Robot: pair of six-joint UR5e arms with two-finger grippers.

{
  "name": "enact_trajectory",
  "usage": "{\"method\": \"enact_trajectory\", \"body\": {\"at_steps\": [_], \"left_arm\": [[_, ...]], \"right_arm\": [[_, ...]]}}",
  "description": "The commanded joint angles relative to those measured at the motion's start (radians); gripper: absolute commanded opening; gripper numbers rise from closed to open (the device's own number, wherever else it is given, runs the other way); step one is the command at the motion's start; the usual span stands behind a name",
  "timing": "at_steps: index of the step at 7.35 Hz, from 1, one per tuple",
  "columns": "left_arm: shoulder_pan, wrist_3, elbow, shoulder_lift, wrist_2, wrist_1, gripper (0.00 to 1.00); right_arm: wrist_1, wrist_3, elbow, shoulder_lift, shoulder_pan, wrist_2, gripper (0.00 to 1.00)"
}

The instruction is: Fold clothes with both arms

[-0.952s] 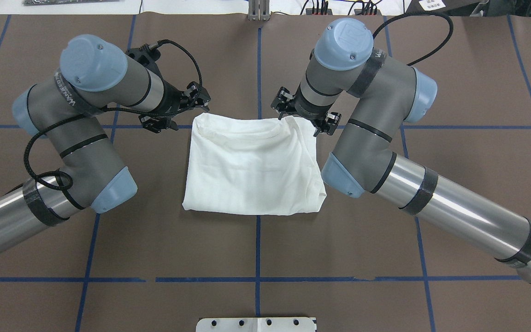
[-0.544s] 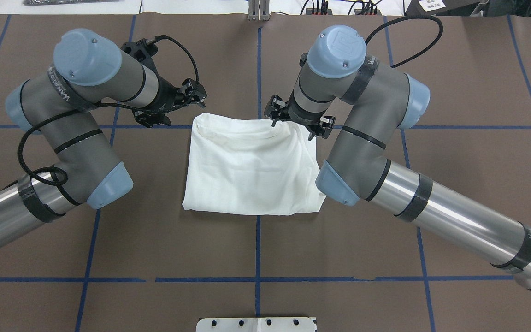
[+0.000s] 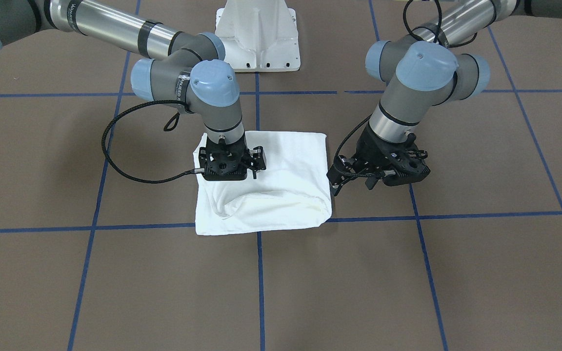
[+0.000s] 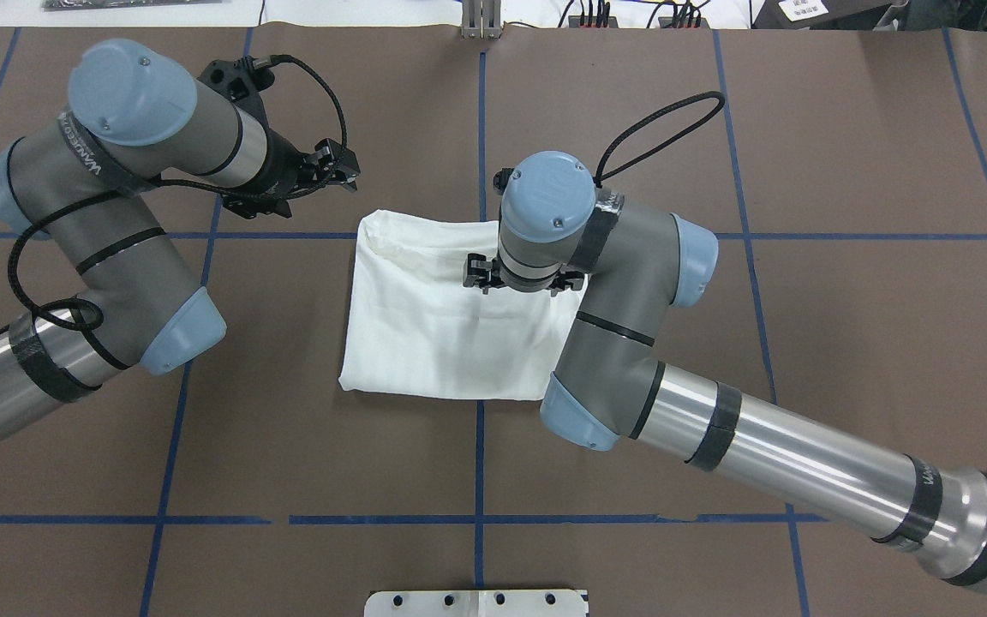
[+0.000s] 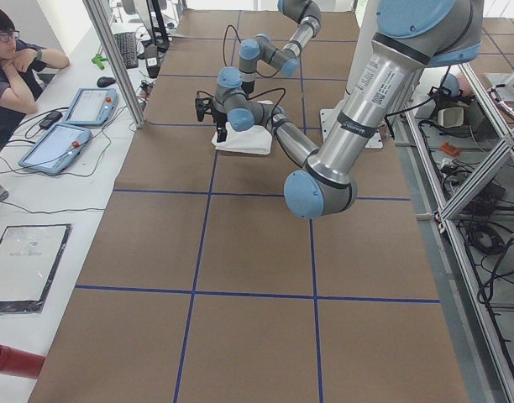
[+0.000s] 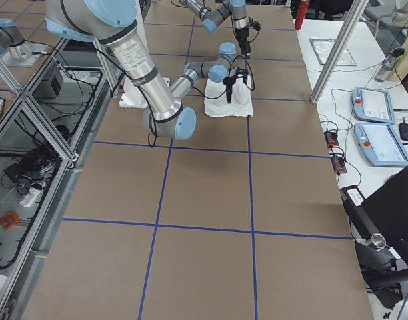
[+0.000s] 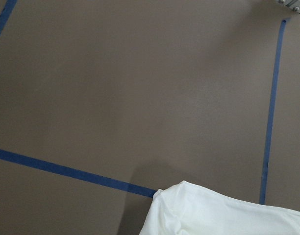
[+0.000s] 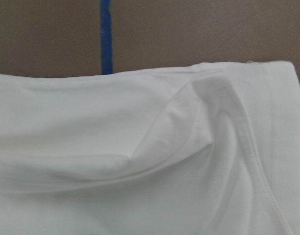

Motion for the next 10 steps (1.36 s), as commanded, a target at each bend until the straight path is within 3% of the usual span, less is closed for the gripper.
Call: {"method": "enact_trajectory", "body": {"at_steps": [1,3,4,7,9,10], "left_arm": [[-0.002,0.003,0.001,0.003,0.0,-0.001,1.0],[-0.001,0.002,0.003,0.003,0.0,-0.001,1.0],[-0.001,0.003,0.004,0.003,0.0,-0.001,1.0],[-0.013,0.011,0.004,0.005,0.0,-0.004,1.0],[-0.08,0.174,-0.005,0.019,-0.008,0.0,1.0],[-0.14,0.286,-0.023,0.084,-0.061,-0.007,1.0]], "right_arm": [[0.001,-0.137,-0.132,0.087,0.022,-0.071,1.0],[0.031,-0.202,-0.189,0.098,0.069,-0.093,1.0],[0.078,-0.202,-0.262,0.125,0.073,-0.097,1.0],[0.08,-0.243,-0.252,0.139,0.137,-0.076,1.0],[0.068,-0.283,-0.234,0.118,0.258,0.063,1.0],[0.045,-0.376,-0.182,0.059,0.327,0.115,1.0]]}}
